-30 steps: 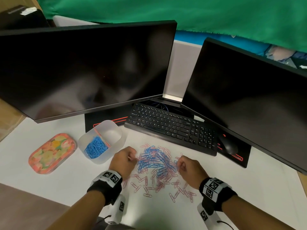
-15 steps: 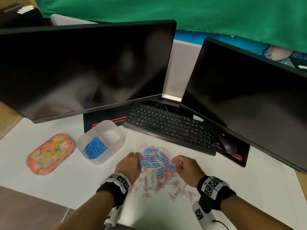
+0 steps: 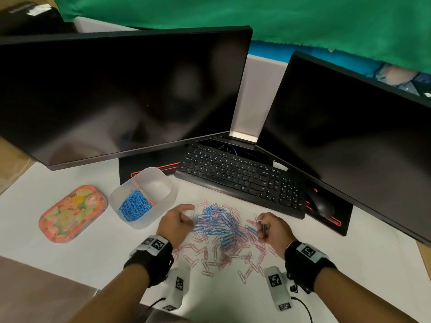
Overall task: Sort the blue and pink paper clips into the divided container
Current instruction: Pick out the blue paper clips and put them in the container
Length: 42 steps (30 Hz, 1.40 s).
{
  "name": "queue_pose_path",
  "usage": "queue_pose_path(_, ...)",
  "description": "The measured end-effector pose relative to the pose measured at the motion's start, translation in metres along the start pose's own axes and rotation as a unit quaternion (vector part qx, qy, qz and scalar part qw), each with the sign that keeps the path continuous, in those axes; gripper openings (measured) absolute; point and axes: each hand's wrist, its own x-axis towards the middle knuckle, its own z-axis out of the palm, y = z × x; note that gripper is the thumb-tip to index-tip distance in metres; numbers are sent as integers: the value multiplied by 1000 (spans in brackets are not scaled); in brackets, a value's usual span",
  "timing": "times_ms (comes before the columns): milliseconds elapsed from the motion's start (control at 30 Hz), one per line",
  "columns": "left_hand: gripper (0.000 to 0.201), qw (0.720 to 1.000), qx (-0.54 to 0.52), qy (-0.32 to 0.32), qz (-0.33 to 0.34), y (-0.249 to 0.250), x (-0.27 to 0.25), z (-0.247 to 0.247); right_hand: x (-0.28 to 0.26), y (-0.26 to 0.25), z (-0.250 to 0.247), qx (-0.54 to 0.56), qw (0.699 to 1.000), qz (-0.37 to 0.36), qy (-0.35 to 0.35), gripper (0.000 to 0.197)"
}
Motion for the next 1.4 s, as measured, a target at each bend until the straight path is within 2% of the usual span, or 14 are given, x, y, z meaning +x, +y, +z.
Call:
queue_pose_path(33, 33, 998, -66, -6, -19, -1, 1, -4, 3, -2, -2, 1, 1000, 2, 17, 16)
queue_pose_path(100, 31, 989, -145, -1, -38, 1, 2, -10, 7, -7, -7, -96, 994, -25, 48, 17)
queue_pose_path(200, 19, 981, -187, 14, -47, 6, 2, -12, 3, -10, -8, -369, 918, -131, 64, 8)
queue_pose_path(300, 19, 971, -227, 13, -76, 10, 1, -8, -1, -8, 0, -472, 862, -185, 32, 18)
queue_pose_path(400, 21, 971, -217, 20, -97, 11, 0, -5, 1, -4, 9, -551, 810, -199, -5, 20)
queue_pose_path(467, 17, 987, -133, 38, -83, 7, -1, -2, 1, -2, 13, -570, 799, -191, -10, 19)
queue_pose_path(533, 11, 998, -11, 39, -55, 4, -2, 1, 1, -2, 15, -567, 804, -176, -8, 20)
queue_pose_path(667, 7, 985, 164, 23, -43, -4, -5, 7, 1, -8, 16, -556, 818, -148, -3, 22)
queue_pose_path(800, 11, 964, 264, 16, 14, -11, -5, 9, 2, -8, 15, -552, 823, -133, -5, 26)
queue_pose_path(933, 11, 956, 289, 18, 52, -9, -5, 8, -1, -8, 15, -542, 829, -137, -11, 27)
queue_pose_path(1100, 17, 964, 262, 6, 39, -9, -4, 4, -1, -11, 14, -504, 849, -157, -19, 23)
queue_pose_path(1200, 19, 977, 210, 12, 34, -5, -6, 0, 1, -19, 22, -445, 882, -142, -57, 20)
queue_pose_path(1300, 17, 995, 86, 25, 38, 4, -10, -5, 2, -32, 40, -305, 942, -80, -112, 18)
queue_pose_path(1400, 22, 996, -87, 6, -10, 17, -12, -19, 0, -45, 69, -162, 975, -40, -150, 28)
